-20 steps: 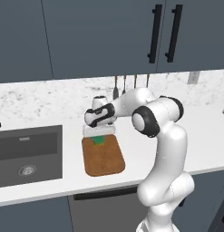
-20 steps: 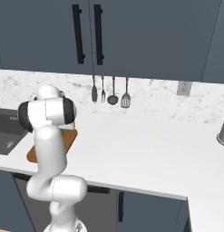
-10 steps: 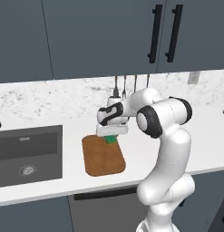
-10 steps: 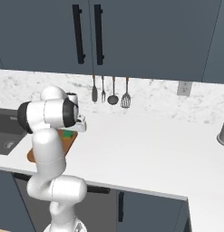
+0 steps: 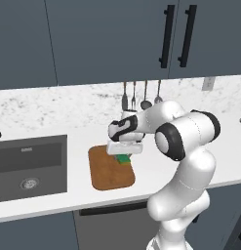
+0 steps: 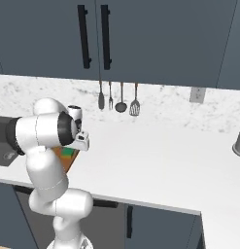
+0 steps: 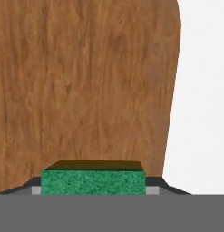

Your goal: Pick up the sponge from the counter and clean the cutting board by briefly scrubbing or pressing down on the cutting board. Once finished, release the sponge.

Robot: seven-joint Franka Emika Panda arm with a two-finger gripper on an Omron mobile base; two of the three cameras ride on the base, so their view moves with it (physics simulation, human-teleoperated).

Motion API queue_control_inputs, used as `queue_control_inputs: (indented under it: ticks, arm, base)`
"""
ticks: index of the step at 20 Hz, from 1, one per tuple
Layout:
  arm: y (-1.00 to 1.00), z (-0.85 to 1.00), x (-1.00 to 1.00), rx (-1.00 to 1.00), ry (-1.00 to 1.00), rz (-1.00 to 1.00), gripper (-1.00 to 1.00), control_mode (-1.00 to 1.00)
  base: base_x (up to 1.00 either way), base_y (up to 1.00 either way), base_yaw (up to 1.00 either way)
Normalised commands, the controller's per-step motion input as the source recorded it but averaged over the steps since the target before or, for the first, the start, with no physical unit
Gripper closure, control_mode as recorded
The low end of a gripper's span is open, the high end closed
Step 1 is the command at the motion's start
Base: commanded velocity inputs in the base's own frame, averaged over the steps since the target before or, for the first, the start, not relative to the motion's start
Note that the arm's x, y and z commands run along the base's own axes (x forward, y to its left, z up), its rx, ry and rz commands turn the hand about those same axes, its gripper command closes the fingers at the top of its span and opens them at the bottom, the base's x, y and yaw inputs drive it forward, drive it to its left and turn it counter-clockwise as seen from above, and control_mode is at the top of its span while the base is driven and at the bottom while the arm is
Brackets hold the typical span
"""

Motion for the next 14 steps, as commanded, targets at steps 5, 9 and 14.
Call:
queue_control_inputs:
  ticks: [5,9,14]
  arm:
    - [0.07,-0.39,-0.43,0.07,0.05,-0.04,1.00,-1.00]
    - [0.59,-0.31,-0.48,0.00,0.01,-0.03,1.00,-1.00]
    - [0.92,-0.14,-0.48,-0.01,0.00,0.00,1.00,-1.00]
  base:
    - [0.00,0.00,0.00]
    - [0.00,0.00,0.00]
    - [0.00,0.00,0.00]
